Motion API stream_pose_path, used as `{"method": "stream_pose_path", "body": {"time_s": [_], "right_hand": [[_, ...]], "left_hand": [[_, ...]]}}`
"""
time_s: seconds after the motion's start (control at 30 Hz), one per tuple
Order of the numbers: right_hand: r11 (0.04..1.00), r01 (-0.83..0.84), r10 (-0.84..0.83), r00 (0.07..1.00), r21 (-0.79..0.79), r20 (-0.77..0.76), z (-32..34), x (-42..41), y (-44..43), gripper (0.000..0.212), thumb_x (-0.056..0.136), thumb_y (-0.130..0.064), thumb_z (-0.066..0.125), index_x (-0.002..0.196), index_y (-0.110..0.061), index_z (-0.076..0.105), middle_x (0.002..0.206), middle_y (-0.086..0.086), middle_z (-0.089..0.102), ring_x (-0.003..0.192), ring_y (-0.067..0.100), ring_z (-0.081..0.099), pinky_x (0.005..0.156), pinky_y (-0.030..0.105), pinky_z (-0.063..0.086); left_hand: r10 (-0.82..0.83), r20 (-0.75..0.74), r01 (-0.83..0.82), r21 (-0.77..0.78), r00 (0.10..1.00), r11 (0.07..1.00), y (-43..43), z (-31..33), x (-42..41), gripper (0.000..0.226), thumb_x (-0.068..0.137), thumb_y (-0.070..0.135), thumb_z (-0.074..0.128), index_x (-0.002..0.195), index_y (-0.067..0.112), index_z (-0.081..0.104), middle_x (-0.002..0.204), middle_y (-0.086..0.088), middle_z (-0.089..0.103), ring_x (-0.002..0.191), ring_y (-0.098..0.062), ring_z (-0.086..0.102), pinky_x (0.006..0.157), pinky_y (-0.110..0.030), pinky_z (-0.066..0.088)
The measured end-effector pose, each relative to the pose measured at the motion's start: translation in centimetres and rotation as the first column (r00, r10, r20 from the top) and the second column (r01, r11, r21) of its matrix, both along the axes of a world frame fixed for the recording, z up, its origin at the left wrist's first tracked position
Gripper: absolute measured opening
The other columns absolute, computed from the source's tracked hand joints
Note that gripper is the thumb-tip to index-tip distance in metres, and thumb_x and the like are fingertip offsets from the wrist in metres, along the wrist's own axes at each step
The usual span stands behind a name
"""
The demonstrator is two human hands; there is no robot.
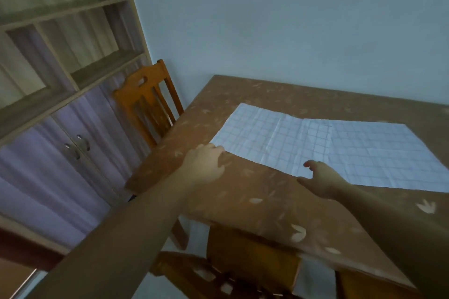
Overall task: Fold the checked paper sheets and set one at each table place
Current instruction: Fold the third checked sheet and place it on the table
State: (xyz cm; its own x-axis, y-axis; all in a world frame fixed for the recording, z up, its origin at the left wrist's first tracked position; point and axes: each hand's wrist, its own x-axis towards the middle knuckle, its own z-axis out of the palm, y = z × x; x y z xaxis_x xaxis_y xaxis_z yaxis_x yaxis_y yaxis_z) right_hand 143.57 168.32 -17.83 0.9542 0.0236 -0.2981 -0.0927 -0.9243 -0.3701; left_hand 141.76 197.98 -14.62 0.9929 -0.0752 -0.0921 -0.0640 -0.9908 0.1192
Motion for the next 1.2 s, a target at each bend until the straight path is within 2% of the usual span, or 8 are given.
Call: {"method": "stream_pose_path", "body": {"time_s": [0.3, 0.47, 0.57, 0.63, 0.73, 0.87, 1.07, 1.2], "right_hand": [[0.993, 0.116, -0.113, 0.991, 0.033, -0.077, -5.1, 6.0, 1.3, 0.069, 0.090, -0.049, 0.059, 0.146, -0.014, 0.037, 0.148, 0.007, 0.043, 0.124, 0.025, 0.053, 0.099, 0.036, 0.045], [0.991, 0.115, -0.107, 0.989, 0.074, -0.105, -11.2, 11.4, 2.6, 0.058, 0.092, -0.042, 0.057, 0.143, -0.019, 0.043, 0.147, 0.000, 0.047, 0.130, 0.020, 0.049, 0.107, 0.035, 0.040], [0.991, 0.117, -0.119, 0.992, 0.063, 0.036, -13.7, 13.9, 3.0, 0.048, 0.095, -0.033, 0.052, 0.140, -0.020, 0.047, 0.144, -0.001, 0.049, 0.126, 0.021, 0.052, 0.105, 0.037, 0.041], [0.994, 0.106, -0.107, 0.987, 0.018, 0.118, -15.0, 15.4, 3.1, 0.055, 0.095, -0.035, 0.050, 0.146, -0.019, 0.038, 0.154, 0.001, 0.037, 0.137, 0.022, 0.041, 0.112, 0.038, 0.032], [0.984, 0.154, -0.144, 0.983, -0.088, 0.110, -17.4, 16.9, 3.7, 0.078, 0.094, -0.057, 0.040, 0.155, -0.017, 0.009, 0.165, 0.008, 0.003, 0.151, 0.024, 0.002, 0.121, 0.041, 0.005], [0.962, 0.207, -0.183, 0.972, -0.177, 0.145, -19.6, 17.2, 4.8, 0.088, 0.092, -0.070, 0.018, 0.155, -0.012, -0.006, 0.163, 0.011, -0.012, 0.150, 0.026, -0.014, 0.118, 0.042, -0.011], [0.981, 0.147, -0.123, 0.975, -0.124, 0.186, -19.6, 17.1, 5.3, 0.077, 0.098, -0.059, 0.020, 0.156, -0.010, 0.004, 0.165, 0.008, 0.000, 0.152, 0.022, -0.005, 0.121, 0.039, -0.006], [0.992, 0.106, -0.122, 0.924, 0.062, 0.362, -19.9, 16.8, 5.8, 0.048, 0.099, -0.032, 0.048, 0.142, -0.009, 0.047, 0.153, 0.009, 0.041, 0.145, 0.022, 0.033, 0.121, 0.037, 0.018]], "left_hand": [[-0.156, -0.116, 0.139, -0.144, 0.981, 0.980, -3.0, -5.3, 9.6, 0.046, 0.092, 0.036, 0.052, 0.137, 0.028, 0.047, 0.142, 0.004, 0.049, 0.125, -0.021, 0.047, 0.099, -0.041, 0.045], [-0.161, -0.138, 0.137, -0.167, 0.977, 0.976, -4.8, -10.9, 15.4, 0.047, 0.098, 0.031, 0.049, 0.144, 0.028, 0.041, 0.152, 0.006, 0.040, 0.147, -0.020, 0.024, 0.117, -0.044, 0.027], [-0.146, -0.142, 0.127, -0.136, 0.979, 0.982, -5.5, -14.2, 19.2, 0.050, 0.100, 0.033, 0.045, 0.148, 0.026, 0.035, 0.159, 0.002, 0.030, 0.150, -0.022, 0.014, 0.119, -0.045, 0.019], [-0.125, -0.148, 0.106, -0.129, 0.981, 0.986, -6.0, -16.1, 21.5, 0.053, 0.100, 0.040, 0.041, 0.150, 0.027, 0.030, 0.162, -0.001, 0.022, 0.151, -0.023, 0.007, 0.120, -0.046, 0.012], [-0.034, -0.199, 0.026, -0.041, 0.979, 0.999, -6.3, -19.3, 23.9, 0.070, 0.098, 0.059, 0.029, 0.156, 0.030, 0.003, 0.166, -0.001, -0.006, 0.151, -0.025, -0.012, 0.118, -0.050, -0.009], [0.074, -0.231, -0.074, 0.010, 0.970, 0.997, -6.2, -22.4, 24.3, 0.084, 0.091, 0.074, 0.014, 0.153, 0.026, -0.017, 0.162, -0.003, -0.023, 0.149, -0.025, -0.022, 0.118, -0.053, -0.014], [0.063, -0.160, -0.068, -0.026, 0.985, 0.997, -6.8, -23.0, 23.4, 0.076, 0.096, 0.064, 0.009, 0.154, 0.022, -0.013, 0.163, 0.000, -0.020, 0.149, -0.020, -0.021, 0.119, -0.051, -0.014], [0.023, -0.094, -0.030, -0.081, 0.995, 0.996, -7.4, -23.1, 22.0, 0.061, 0.103, 0.050, 0.010, 0.156, 0.023, -0.004, 0.165, 0.005, -0.010, 0.151, -0.015, -0.014, 0.120, -0.046, -0.011]]}}
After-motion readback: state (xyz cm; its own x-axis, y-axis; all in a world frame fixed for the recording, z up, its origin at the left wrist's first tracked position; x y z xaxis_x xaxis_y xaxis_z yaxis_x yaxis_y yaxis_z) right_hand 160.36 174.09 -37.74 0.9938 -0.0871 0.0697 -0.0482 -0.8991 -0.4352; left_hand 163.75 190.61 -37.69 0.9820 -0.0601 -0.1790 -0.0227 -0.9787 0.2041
